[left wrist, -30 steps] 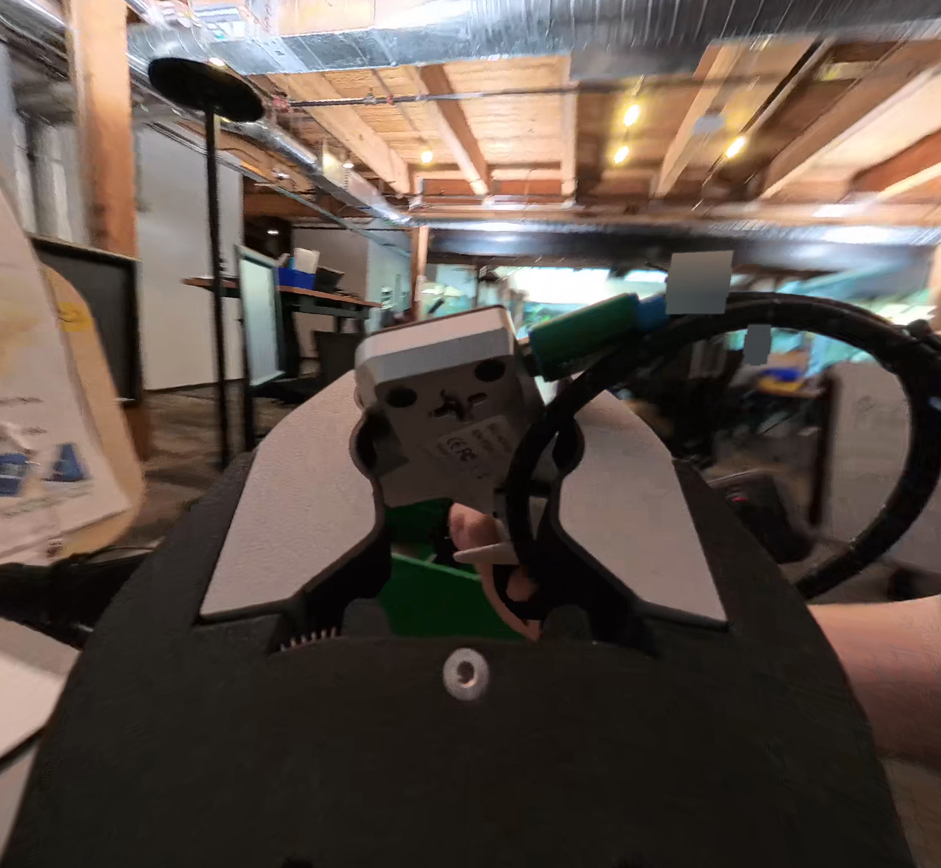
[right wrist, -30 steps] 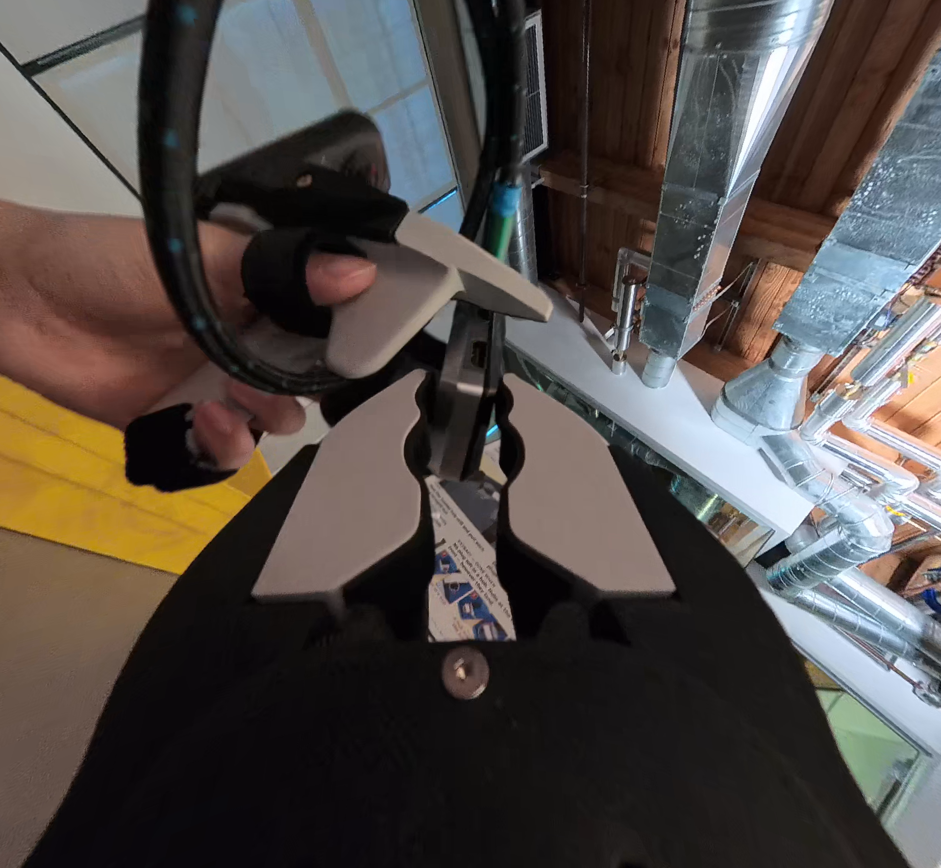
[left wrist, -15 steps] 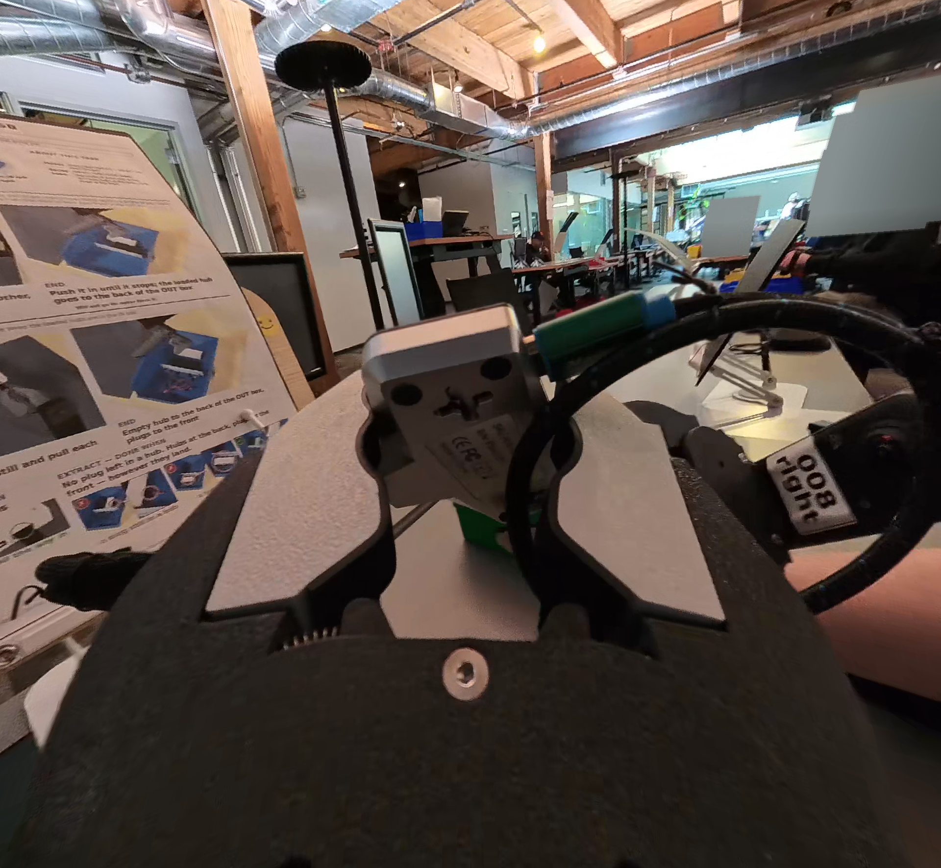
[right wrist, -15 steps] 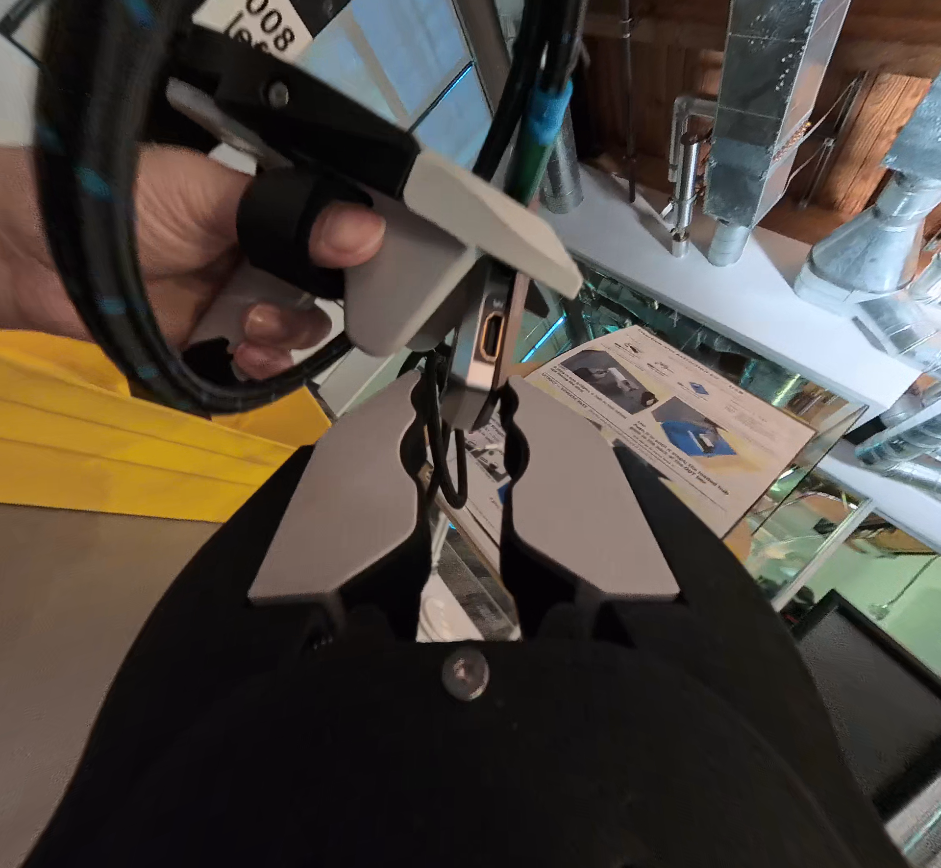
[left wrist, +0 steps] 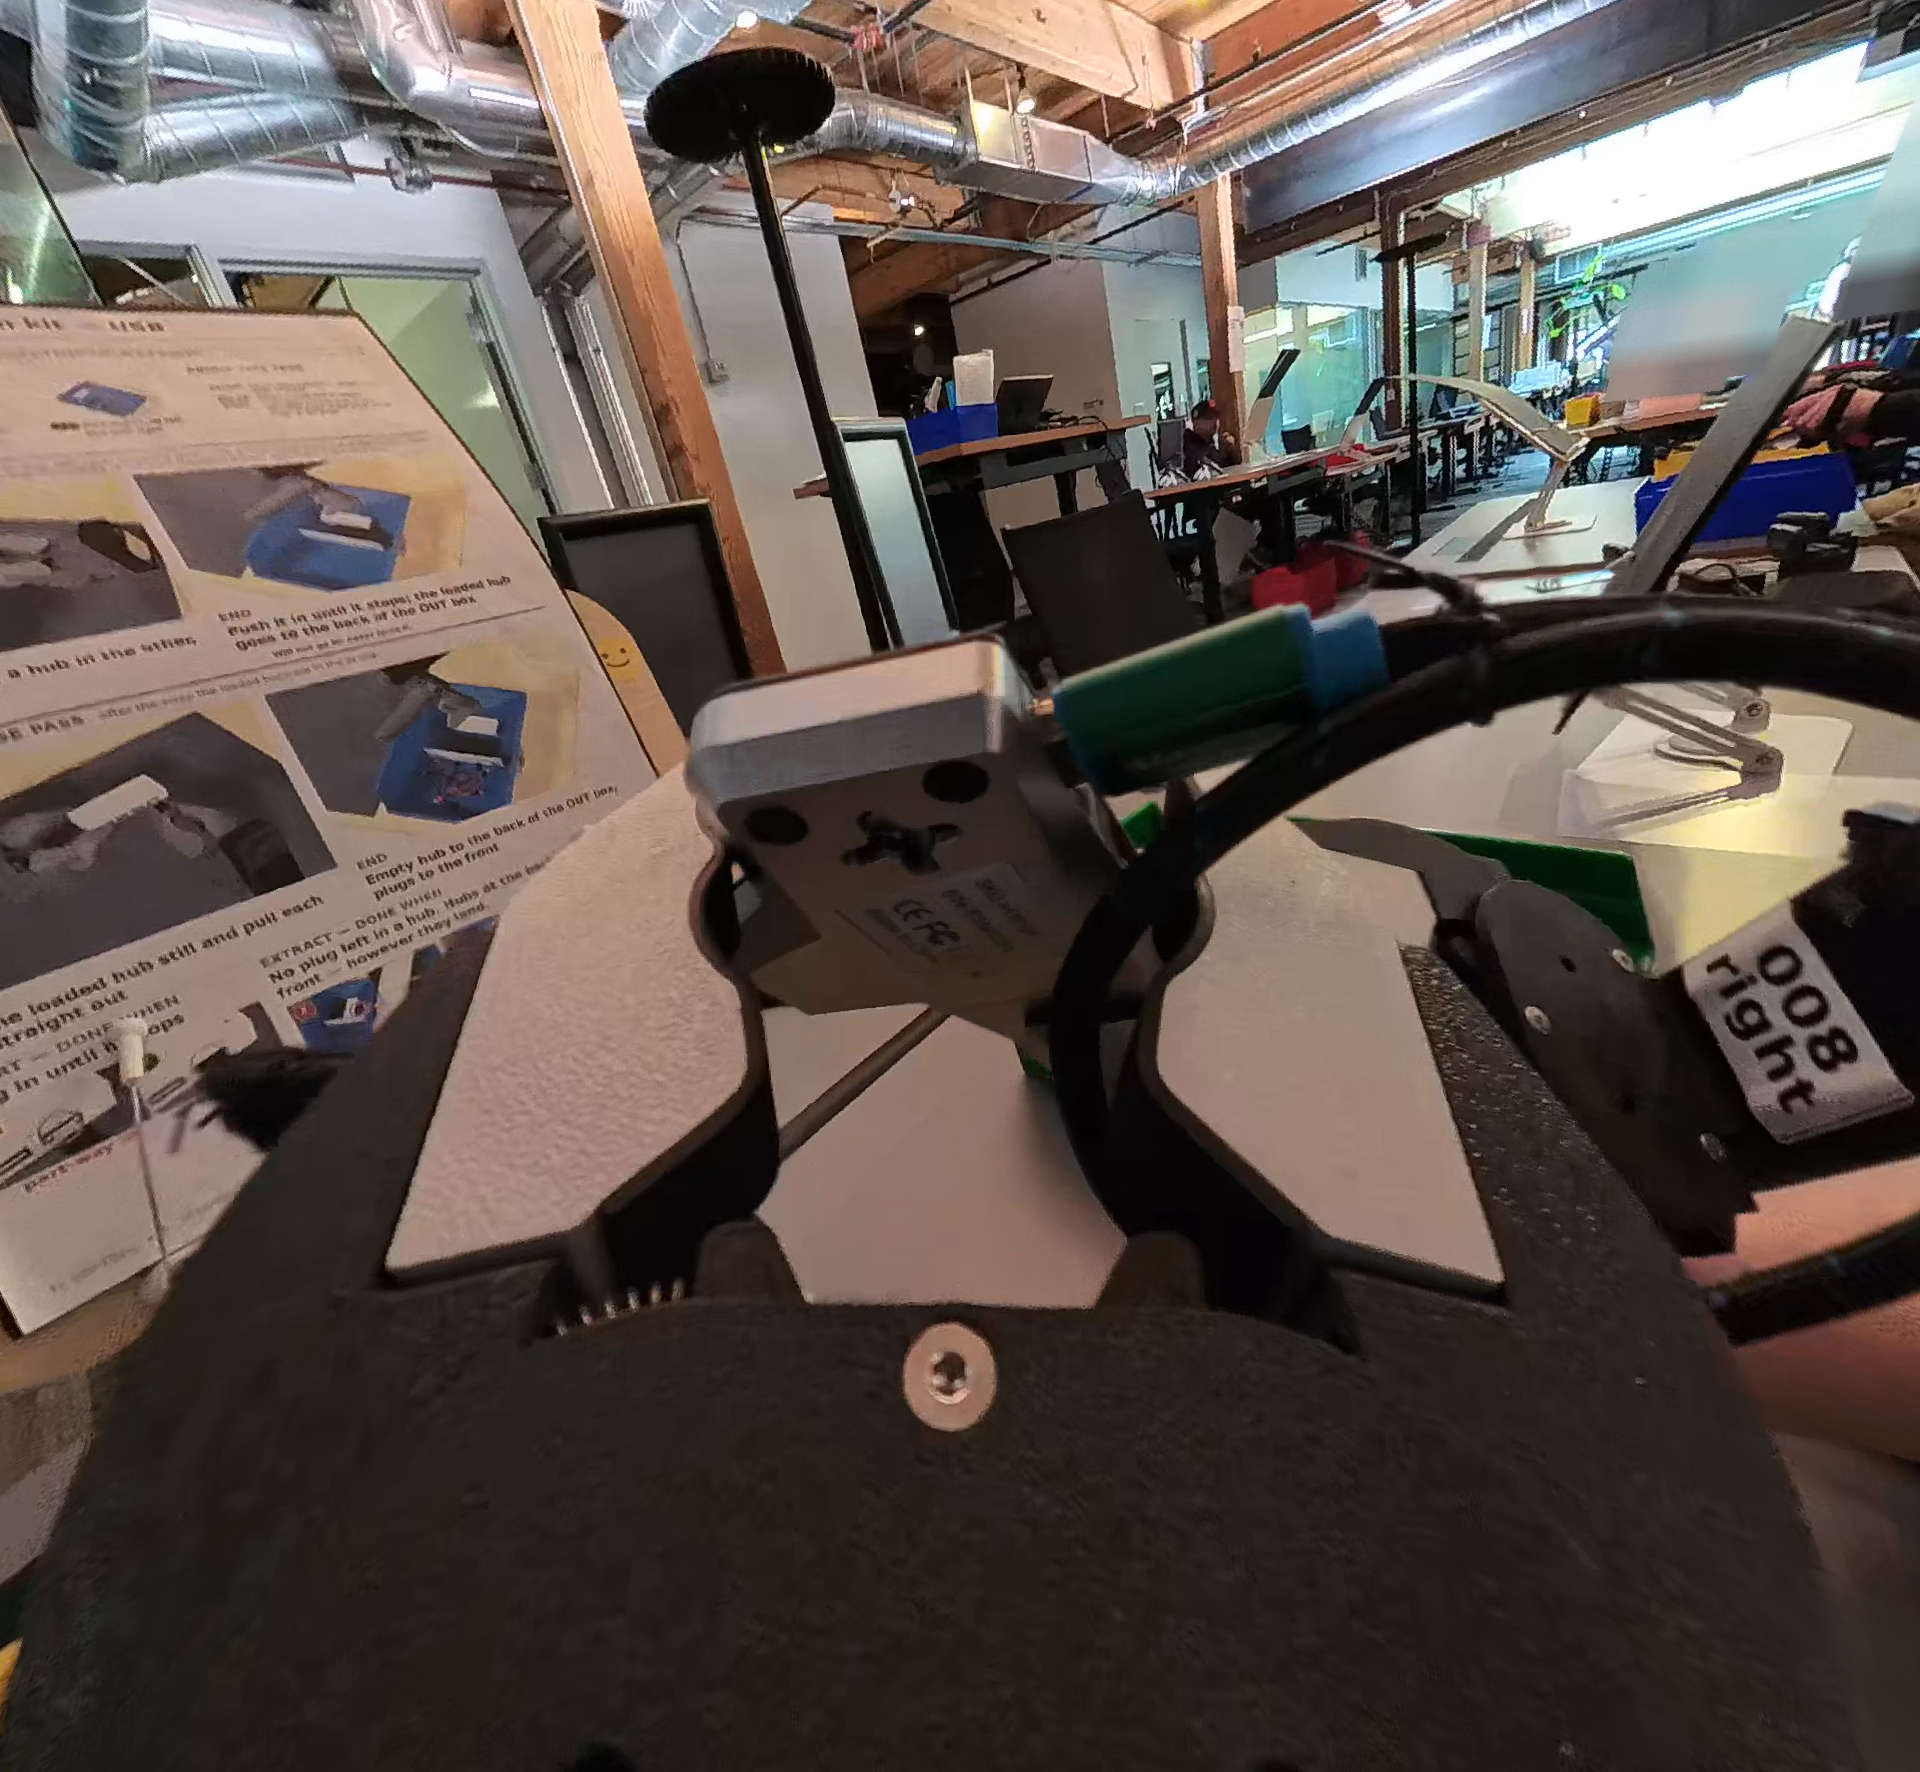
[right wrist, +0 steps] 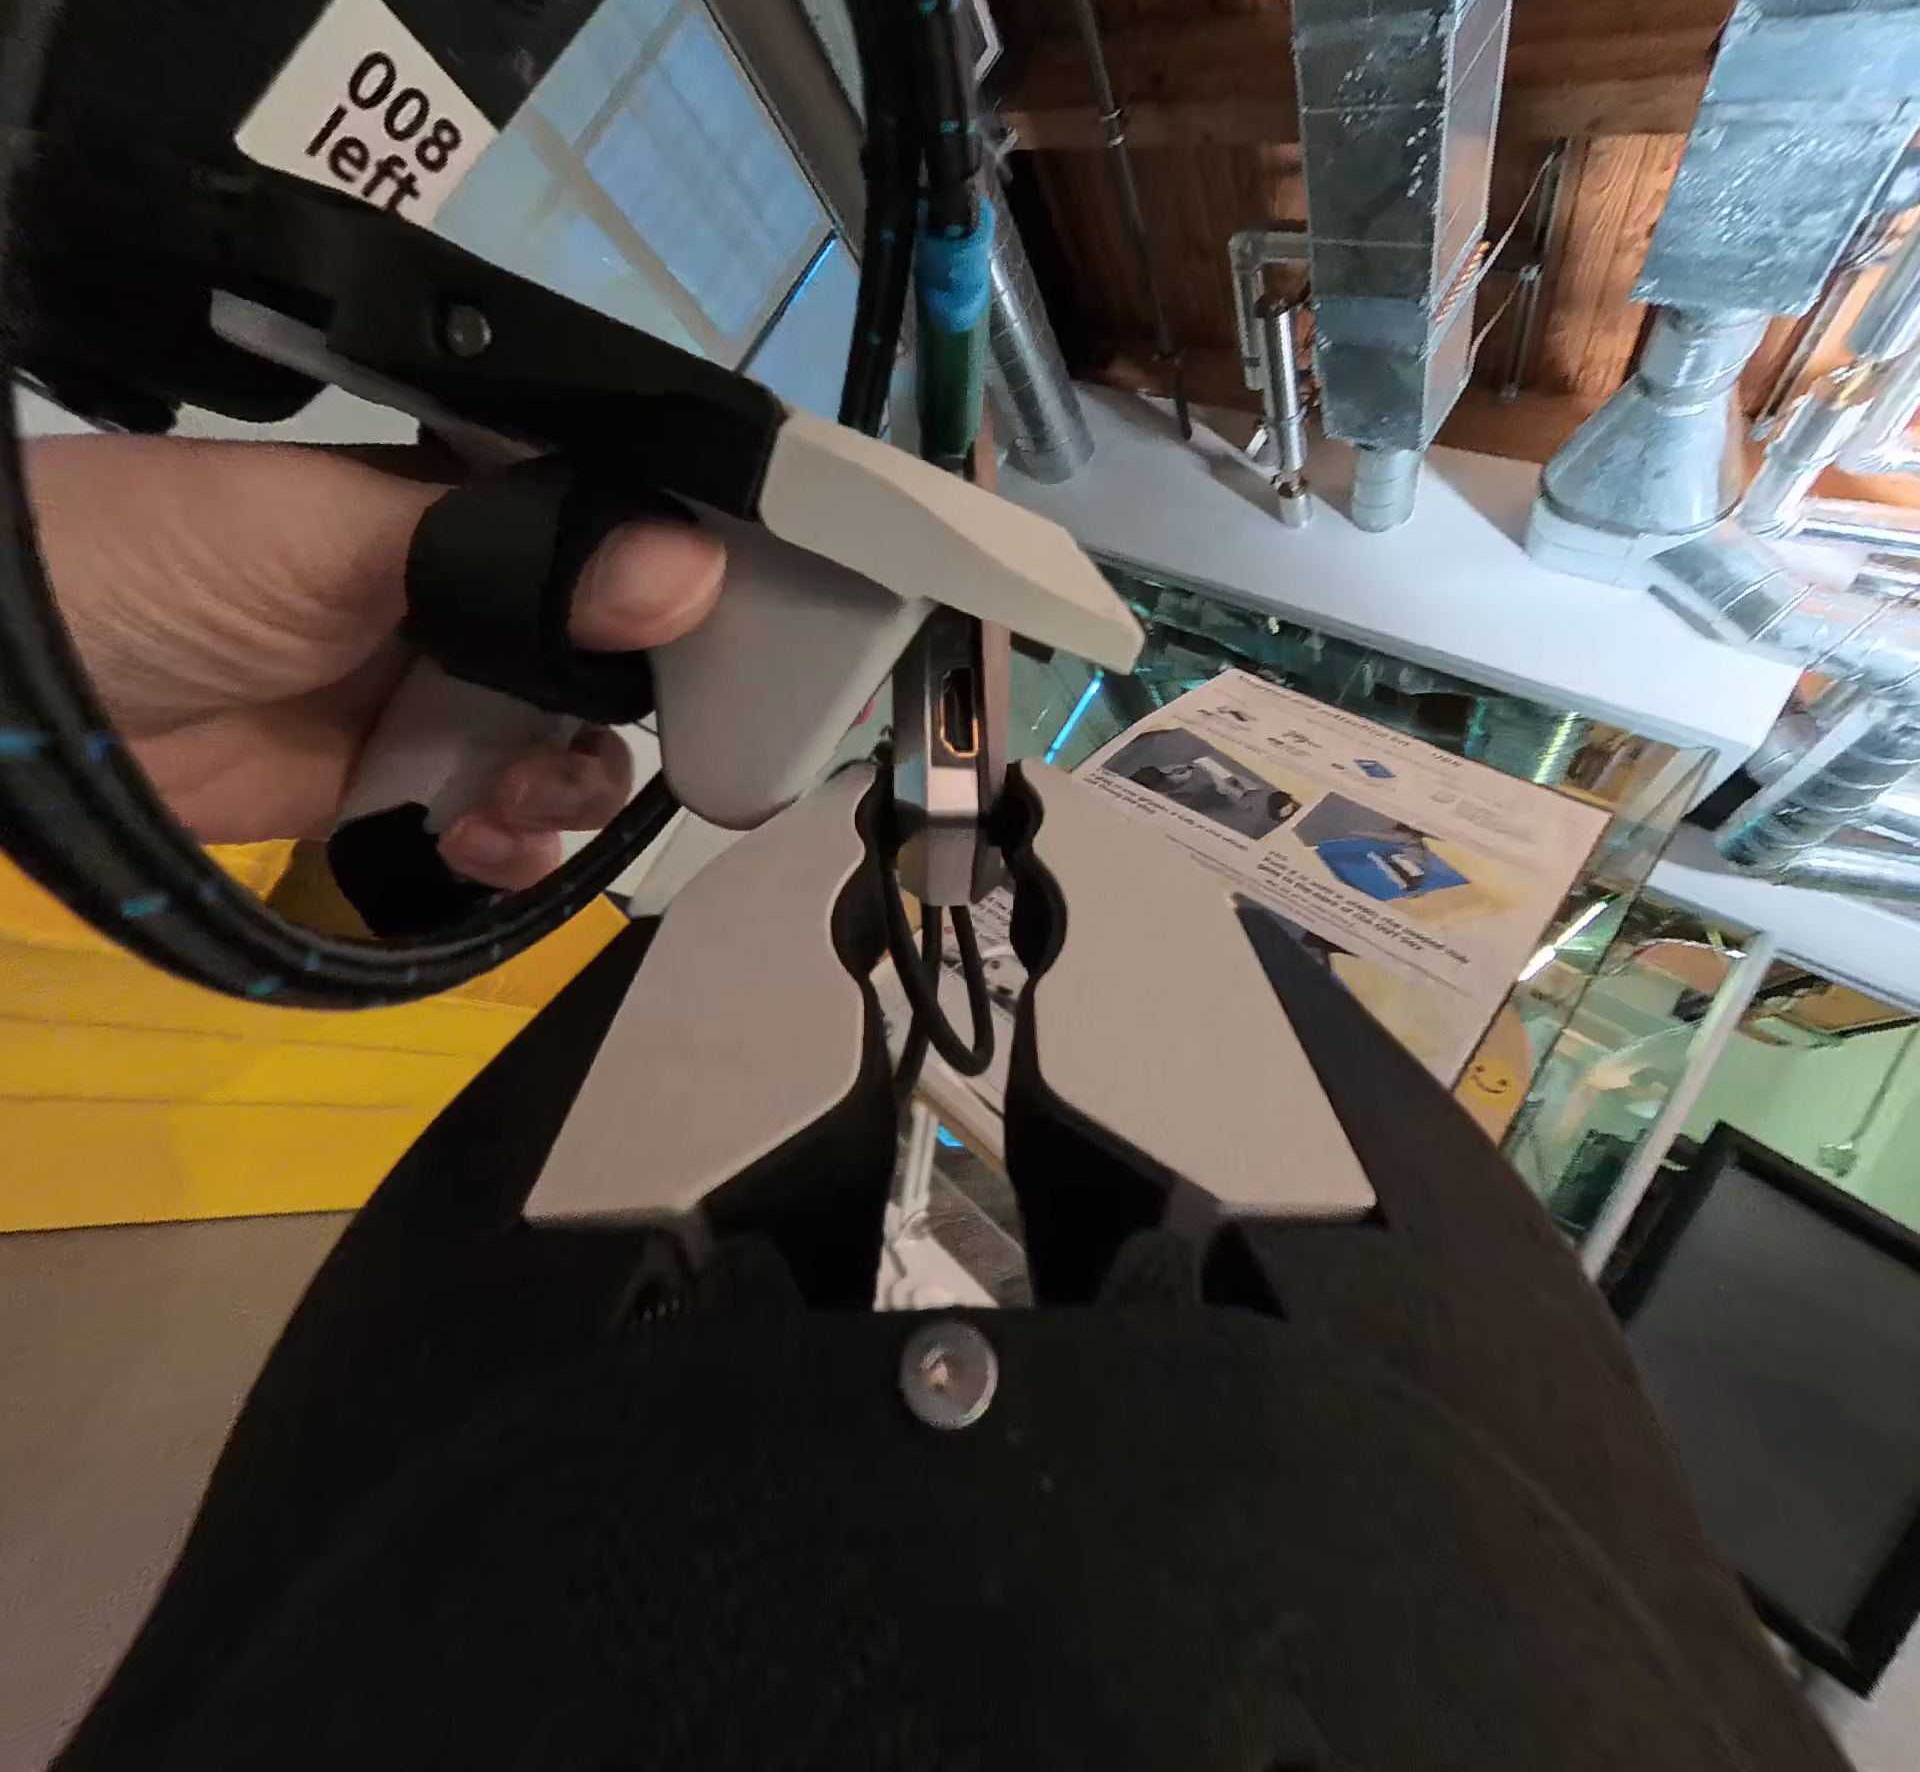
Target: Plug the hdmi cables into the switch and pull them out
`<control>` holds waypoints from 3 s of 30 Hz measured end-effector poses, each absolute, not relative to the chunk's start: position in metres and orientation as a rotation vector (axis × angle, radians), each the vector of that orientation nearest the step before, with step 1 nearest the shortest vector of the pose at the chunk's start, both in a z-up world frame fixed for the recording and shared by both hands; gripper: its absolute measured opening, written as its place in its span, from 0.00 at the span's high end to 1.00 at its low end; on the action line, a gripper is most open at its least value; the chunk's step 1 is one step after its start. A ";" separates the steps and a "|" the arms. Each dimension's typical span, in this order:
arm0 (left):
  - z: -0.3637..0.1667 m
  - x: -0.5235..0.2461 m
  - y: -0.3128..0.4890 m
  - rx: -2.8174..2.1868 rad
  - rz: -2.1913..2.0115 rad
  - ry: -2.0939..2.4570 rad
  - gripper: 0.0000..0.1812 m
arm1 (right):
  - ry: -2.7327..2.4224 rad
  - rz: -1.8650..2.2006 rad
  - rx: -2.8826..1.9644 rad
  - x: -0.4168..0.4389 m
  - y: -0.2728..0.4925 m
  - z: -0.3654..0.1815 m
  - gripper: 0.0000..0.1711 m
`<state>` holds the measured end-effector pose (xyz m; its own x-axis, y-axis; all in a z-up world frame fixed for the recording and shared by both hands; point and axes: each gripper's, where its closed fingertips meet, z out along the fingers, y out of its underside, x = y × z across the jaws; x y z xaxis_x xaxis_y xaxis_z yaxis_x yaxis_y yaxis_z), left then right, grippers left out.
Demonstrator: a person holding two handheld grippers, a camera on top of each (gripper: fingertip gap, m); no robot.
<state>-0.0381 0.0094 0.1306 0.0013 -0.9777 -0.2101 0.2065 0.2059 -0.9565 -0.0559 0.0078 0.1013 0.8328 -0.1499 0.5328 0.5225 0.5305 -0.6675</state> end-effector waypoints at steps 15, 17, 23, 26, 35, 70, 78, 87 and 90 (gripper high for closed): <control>0.131 -0.044 0.043 -0.794 -0.718 1.112 0.63 | -0.537 -0.398 -1.066 -0.051 0.031 0.084 0.82; 0.132 -0.047 0.051 -0.786 -0.628 1.100 0.63 | -0.541 -0.421 -1.164 -0.042 0.039 0.080 0.83; 0.134 -0.055 0.072 -0.868 -0.668 1.063 0.64 | -0.453 -0.463 -1.474 0.015 0.034 0.089 0.87; 0.129 -0.052 0.077 -0.911 -0.710 1.071 0.64 | -0.272 -0.205 -1.452 0.019 0.012 0.120 0.86; 0.108 -0.034 0.073 -0.909 -0.593 1.123 0.64 | -0.384 -0.115 -1.529 -0.049 -0.009 0.135 0.76; 0.080 -0.010 0.060 -0.877 -0.390 1.253 0.65 | -0.293 0.082 -1.711 -0.038 0.028 0.080 0.93; 0.074 -0.006 0.059 -0.924 -0.445 1.277 0.65 | -0.239 0.187 -1.693 -0.033 0.029 0.079 0.93; 0.059 -0.005 0.062 -1.026 -0.417 1.313 0.62 | -0.217 0.218 -1.708 -0.029 0.031 0.075 0.95; 0.055 -0.005 0.065 -1.088 -0.487 1.348 0.57 | -0.233 0.212 -1.714 -0.031 0.030 0.075 0.95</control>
<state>-0.0053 0.0648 0.0545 0.2215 -0.8193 -0.5288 -0.2923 0.4616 -0.8376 -0.0305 0.0304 0.0750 0.9619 0.2734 -0.0084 0.0340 -0.1498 -0.9881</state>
